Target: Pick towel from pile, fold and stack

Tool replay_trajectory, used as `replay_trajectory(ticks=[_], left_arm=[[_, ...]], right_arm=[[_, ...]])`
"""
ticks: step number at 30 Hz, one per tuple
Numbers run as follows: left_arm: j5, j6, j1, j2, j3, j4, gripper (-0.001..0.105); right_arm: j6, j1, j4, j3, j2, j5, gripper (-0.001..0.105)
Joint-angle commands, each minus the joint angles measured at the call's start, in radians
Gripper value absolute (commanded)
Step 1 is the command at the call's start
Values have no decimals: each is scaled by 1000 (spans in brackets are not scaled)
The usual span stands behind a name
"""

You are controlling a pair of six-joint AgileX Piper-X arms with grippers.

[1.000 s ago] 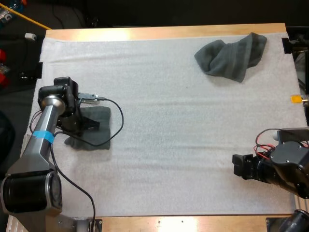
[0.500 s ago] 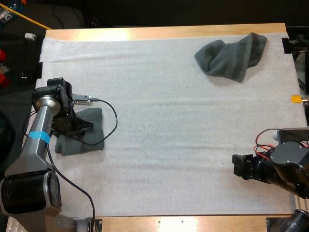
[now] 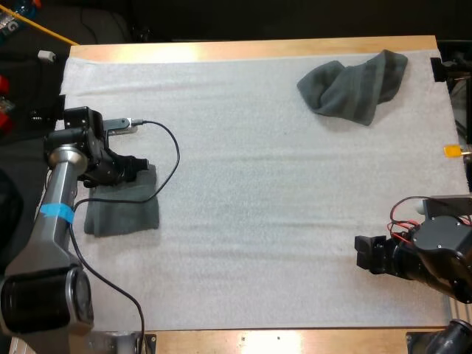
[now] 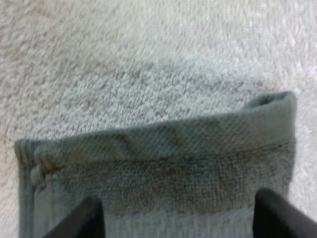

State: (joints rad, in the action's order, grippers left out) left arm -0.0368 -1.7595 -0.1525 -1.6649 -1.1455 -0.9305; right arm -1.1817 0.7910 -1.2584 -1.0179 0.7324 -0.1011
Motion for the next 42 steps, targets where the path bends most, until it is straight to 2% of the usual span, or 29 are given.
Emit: replay_trajectory(ticks=[1,7,12,21,28,33,38,42], left_arm=[[-6,-15,1,-15,-4,10,59],[-6,-12,1,-100,-4,32,59],[-6,2,1,-99,-9,38,59],[-20,15,1,57,-22,-20,59],[-20,15,1,172,-13,-112,59],[-20,15,1,185,64,-96,59],[-22,6,1,176,190,5,59],[-22,6,1,157,244,17,59]], right_arm=[[-8,0,-3,-5,-2,-8,63],[4,0,-3,-5,-2,-8,63],[4,0,-3,-5,-2,-8,63],[4,0,-3,-5,-2,-8,63],[4,0,-3,-5,-2,-8,63],[4,0,-3,-5,-2,17,63],[4,0,-3,-5,-2,19,63],[4,0,-3,-5,-2,19,63]])
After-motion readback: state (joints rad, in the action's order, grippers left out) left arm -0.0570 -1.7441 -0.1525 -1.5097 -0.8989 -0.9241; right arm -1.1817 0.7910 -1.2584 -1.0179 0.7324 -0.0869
